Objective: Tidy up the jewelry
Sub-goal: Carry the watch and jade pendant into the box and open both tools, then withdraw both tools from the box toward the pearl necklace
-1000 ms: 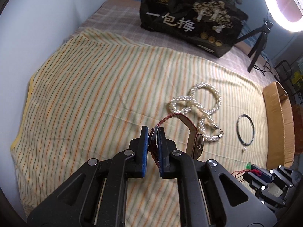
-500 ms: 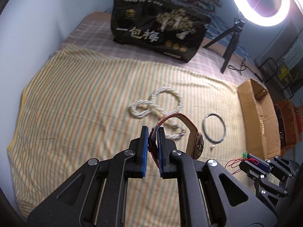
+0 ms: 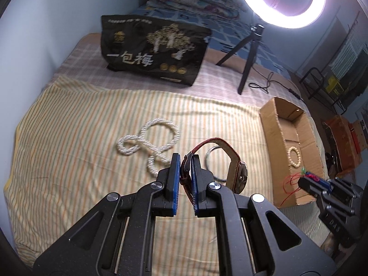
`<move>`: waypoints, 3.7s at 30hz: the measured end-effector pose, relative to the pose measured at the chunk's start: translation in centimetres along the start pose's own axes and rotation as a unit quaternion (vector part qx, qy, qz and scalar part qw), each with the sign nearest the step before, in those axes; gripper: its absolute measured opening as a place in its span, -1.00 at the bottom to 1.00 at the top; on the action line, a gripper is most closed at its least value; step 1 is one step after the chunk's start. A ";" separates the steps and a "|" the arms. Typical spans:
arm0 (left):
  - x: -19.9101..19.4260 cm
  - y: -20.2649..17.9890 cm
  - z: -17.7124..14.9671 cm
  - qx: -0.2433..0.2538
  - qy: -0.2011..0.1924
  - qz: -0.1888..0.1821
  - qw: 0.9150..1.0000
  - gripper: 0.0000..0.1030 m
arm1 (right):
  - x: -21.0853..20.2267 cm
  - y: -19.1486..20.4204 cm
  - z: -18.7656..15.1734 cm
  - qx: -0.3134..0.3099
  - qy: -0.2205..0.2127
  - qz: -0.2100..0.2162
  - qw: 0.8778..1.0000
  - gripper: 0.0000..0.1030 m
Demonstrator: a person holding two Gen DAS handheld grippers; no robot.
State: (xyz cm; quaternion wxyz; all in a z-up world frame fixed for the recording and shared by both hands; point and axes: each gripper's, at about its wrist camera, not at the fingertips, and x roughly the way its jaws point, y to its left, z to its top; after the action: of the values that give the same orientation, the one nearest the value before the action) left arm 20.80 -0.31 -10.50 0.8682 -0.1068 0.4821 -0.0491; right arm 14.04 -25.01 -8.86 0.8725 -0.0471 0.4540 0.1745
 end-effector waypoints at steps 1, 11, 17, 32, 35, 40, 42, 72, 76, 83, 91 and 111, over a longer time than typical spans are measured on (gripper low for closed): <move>0.0 -0.4 0.1 0.003 -0.001 -0.002 1.000 -0.86 | -0.2 -0.6 0.1 0.006 -0.003 -0.003 1.000 -0.77; -0.3 -5.8 0.7 0.033 -0.012 -0.036 0.999 -0.86 | -1.1 -6.4 1.1 0.058 -0.018 -0.024 0.998 -0.77; 0.2 -9.3 1.1 0.050 -0.015 -0.055 0.997 -0.86 | -0.8 -9.6 1.6 0.080 -0.020 -0.041 0.996 -0.77; 3.2 -15.7 0.4 0.090 -0.003 -0.074 0.993 -0.86 | 0.7 -15.4 3.2 0.118 -0.025 -0.067 0.990 -0.76; 3.7 -16.6 0.3 0.095 0.001 -0.076 0.993 -0.86 | 1.3 -16.0 3.6 0.122 -0.024 -0.070 0.990 -0.76; 4.6 -17.9 0.2 0.103 0.005 -0.080 0.991 -0.86 | 2.1 -16.7 3.9 0.127 -0.023 -0.070 0.989 -0.76; 5.0 -18.4 0.2 0.107 0.006 -0.080 0.991 -0.86 | 2.3 -16.9 4.0 0.127 -0.023 -0.071 0.989 -0.76; 6.4 -20.2 -0.6 0.132 0.010 -0.079 0.988 0.00 | 3.0 -17.7 4.7 0.135 -0.041 -0.095 0.985 0.73; 6.2 -20.1 -0.6 0.134 0.006 -0.075 0.988 0.18 | 3.1 -17.8 4.7 0.138 -0.037 -0.098 0.985 0.78; 5.9 -19.9 -0.7 0.136 0.004 -0.072 0.988 0.42 | 2.8 -17.8 4.5 0.139 -0.037 -0.106 0.984 0.84; 4.8 -19.1 -0.9 0.148 -0.001 -0.063 0.987 0.42 | 1.8 -17.7 4.0 0.145 -0.043 -0.114 0.982 0.93; -0.3 -11.0 0.5 0.112 -0.043 -0.019 0.993 0.42 | -1.4 -13.7 2.6 0.135 -0.044 -0.119 0.983 0.99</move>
State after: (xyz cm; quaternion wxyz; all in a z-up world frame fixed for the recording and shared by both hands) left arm 21.27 -10.90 -7.49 0.8935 -0.0199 0.4338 -0.1146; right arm 20.12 -37.57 -7.29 0.9046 0.0250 0.4254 0.0085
